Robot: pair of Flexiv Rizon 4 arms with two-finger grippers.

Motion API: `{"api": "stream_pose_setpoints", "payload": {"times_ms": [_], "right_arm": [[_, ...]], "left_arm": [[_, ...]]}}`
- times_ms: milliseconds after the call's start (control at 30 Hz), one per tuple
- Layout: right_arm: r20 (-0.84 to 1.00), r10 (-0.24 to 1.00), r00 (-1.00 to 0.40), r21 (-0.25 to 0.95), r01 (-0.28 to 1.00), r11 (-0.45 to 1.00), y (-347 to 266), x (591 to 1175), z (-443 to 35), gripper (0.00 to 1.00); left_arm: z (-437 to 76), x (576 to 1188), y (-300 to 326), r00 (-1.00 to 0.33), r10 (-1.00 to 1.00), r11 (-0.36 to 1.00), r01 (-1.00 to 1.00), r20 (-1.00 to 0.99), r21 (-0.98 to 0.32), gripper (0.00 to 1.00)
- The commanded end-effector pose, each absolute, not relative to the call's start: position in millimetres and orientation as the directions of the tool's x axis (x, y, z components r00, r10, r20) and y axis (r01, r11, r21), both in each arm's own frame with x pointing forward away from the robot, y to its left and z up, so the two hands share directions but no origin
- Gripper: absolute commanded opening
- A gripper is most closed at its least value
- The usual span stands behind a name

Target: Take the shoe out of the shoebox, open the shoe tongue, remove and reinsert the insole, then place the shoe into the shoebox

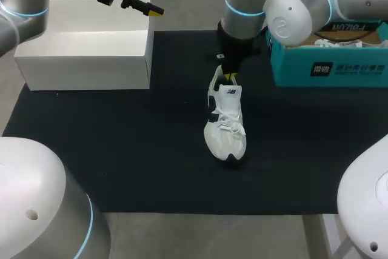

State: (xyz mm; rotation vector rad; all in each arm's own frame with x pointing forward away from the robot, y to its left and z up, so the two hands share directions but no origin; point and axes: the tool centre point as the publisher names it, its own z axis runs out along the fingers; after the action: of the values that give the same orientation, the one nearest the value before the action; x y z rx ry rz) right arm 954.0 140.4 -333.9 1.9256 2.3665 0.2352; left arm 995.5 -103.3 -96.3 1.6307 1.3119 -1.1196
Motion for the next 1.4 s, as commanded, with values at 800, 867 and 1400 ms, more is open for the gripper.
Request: {"api": "stream_pose_setpoints", "payload": {"times_ms": [800, 867, 1400], "right_arm": [[-0.099, 0.983, -0.153, 0.246, 0.954, 0.173, 139, 967, -403, 0.00], [-0.092, 0.983, -0.160, 0.239, 0.955, 0.178, 143, 968, -410, 0.00], [-0.076, 0.984, -0.160, 0.253, 0.952, 0.174, 146, 957, -389, 0.00]], "left_arm": [[-96, 996, -103, 0.093, 0.327, -0.196, 0.980, -0.940, 0.029, 1.00], [-96, 996, -103, 0.093, 0.327, -0.196, 0.980, -0.940, 0.029, 1.00], [-96, 996, -103, 0.093, 0.327, -0.196, 0.980, -0.940, 0.029, 1.00]]}}
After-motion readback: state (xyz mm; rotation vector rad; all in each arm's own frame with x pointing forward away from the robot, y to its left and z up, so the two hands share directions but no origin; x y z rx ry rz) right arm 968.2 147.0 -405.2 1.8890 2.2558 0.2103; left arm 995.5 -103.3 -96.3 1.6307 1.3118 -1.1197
